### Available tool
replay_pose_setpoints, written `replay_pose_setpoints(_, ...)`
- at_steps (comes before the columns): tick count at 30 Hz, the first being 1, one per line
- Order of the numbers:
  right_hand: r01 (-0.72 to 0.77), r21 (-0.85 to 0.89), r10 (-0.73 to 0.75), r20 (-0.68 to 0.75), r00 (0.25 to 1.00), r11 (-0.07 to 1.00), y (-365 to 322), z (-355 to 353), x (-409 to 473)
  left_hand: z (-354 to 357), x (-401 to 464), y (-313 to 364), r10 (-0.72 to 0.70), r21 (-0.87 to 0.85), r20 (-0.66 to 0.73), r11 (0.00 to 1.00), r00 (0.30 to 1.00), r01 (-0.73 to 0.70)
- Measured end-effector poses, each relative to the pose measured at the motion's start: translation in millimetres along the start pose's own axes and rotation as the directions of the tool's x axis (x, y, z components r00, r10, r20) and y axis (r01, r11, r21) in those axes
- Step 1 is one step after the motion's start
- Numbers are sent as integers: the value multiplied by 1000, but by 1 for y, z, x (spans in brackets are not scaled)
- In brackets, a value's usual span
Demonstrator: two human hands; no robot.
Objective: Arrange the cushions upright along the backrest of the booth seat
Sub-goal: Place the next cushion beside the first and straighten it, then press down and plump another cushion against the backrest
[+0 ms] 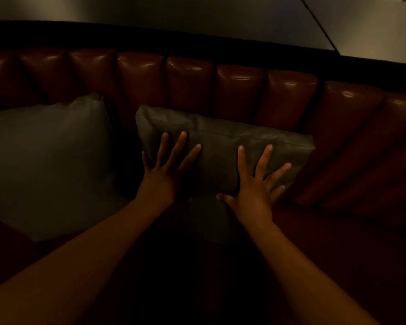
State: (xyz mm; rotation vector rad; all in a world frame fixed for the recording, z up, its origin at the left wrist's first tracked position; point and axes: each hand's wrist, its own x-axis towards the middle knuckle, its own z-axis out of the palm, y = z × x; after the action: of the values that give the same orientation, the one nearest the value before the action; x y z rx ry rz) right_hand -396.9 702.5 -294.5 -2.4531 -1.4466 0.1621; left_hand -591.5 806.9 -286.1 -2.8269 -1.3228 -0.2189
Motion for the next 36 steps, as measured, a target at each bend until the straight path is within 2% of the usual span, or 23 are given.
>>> replay_pose_setpoints(6,-3,15,2,62,998,1000,-2,-9,2,0,8,2,-38,7,79,999,996,37)
replay_pose_setpoints(9,10,12,-10,43,999,1000,-1,-13,-2,-5,3,4,-30,19,37,999,999,30)
replay_pose_setpoints(13,23,-50,-26,-57,998,998,0,-17,-18,-13,-9,15,-51,-5,-9,999,999,51)
replay_pose_setpoints(18,130,-13,-129,-215,968,991,4,-50,-36,-54,-20,41,-52,-47,-73,998,996,48)
replay_pose_setpoints(21,150,48,-134,-242,961,988,12,-83,-49,-82,-33,56,-23,-95,-104,995,994,13)
replay_pose_setpoints(27,76,210,-22,-246,969,975,85,-135,-116,-121,-59,127,165,-216,-114,958,980,-186)
replay_pose_setpoints(30,-7,268,79,-258,963,963,142,-160,-162,-125,-73,191,282,-378,-53,882,958,-281)
replay_pose_setpoints(32,-97,279,175,-270,947,956,190,-184,-198,-124,-79,244,397,-480,31,811,917,-335)
replay_pose_setpoints(36,-303,227,356,-250,900,926,286,-225,-272,-114,-92,355,550,-533,75,727,832,-433)
